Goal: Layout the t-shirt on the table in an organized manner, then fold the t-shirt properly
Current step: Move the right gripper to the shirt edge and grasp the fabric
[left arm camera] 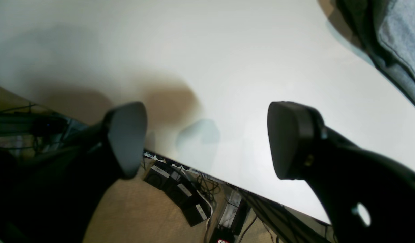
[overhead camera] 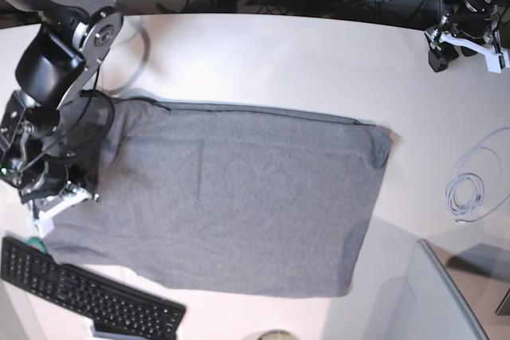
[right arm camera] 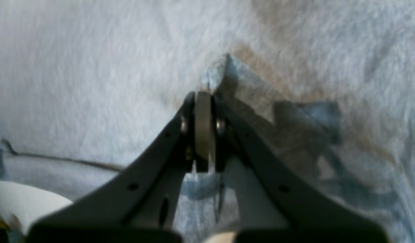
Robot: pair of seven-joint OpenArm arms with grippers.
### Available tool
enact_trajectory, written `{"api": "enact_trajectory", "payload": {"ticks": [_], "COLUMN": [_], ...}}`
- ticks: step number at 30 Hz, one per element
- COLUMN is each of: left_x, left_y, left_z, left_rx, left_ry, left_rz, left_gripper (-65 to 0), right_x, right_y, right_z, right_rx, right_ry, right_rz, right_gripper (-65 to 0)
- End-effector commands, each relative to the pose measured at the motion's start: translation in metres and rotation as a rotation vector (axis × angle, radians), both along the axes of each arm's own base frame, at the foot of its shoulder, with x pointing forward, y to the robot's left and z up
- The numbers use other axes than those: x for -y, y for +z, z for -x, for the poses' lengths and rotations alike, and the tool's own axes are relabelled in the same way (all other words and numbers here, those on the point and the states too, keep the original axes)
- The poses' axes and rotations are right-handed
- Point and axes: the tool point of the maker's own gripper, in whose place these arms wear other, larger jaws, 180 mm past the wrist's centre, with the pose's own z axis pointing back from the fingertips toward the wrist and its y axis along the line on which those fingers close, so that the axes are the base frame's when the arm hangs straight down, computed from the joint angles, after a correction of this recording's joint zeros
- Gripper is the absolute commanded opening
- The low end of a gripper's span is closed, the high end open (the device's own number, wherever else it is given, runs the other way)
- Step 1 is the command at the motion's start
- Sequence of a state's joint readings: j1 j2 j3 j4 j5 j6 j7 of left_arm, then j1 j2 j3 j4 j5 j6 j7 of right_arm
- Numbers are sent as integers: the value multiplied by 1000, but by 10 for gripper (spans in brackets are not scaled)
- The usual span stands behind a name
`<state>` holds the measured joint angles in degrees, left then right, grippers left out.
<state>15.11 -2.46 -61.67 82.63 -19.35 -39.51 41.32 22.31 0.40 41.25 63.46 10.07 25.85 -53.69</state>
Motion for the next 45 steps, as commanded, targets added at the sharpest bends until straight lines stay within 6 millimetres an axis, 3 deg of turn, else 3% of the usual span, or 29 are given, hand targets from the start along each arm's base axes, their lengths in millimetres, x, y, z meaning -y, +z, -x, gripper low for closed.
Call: {"api": "enact_trajectory", "payload": {"ticks": [1,16,27,29,34,35,38,41,43,45], "left_x": [-8,-8,-11,-12,-12,-12,-12,-13,-13,-13], "left_y": [13,13,7,4,4,4,4,4,4,4], "left_z": [-6,-6,0,3,3,3,3,3,2,2], "left_rx": [38,38,-22,-49,-52,-52,-52,-51,-49,-49], "left_ry": [-10,-10,-24,-31,-32,-32,-32,-31,-31,-31], "left_rz": [-33,-33,-67,-82,-83,-83,-83,-84,-84,-84], "left_gripper": [-117,-117,-117,-117,-117,-117,-117,-117,-117,-117], "right_x": [10,15,10,9,16,20,33,40,31,25], "right_y": [20,31,21,20,26,28,36,30,17,7], "right_z": [-22,-57,-64,-64,-62,-59,-41,-6,18,40], "right_rx": [75,186,232,228,227,227,222,131,62,19], "right_ry": [-26,-133,-176,-169,-168,-168,-160,-123,-104,-92], "right_rz": [8,-24,-52,-48,-32,-19,45,98,91,102], "right_gripper": [-644,-644,-638,-572,-245,-221,-236,-288,-333,-437]}}
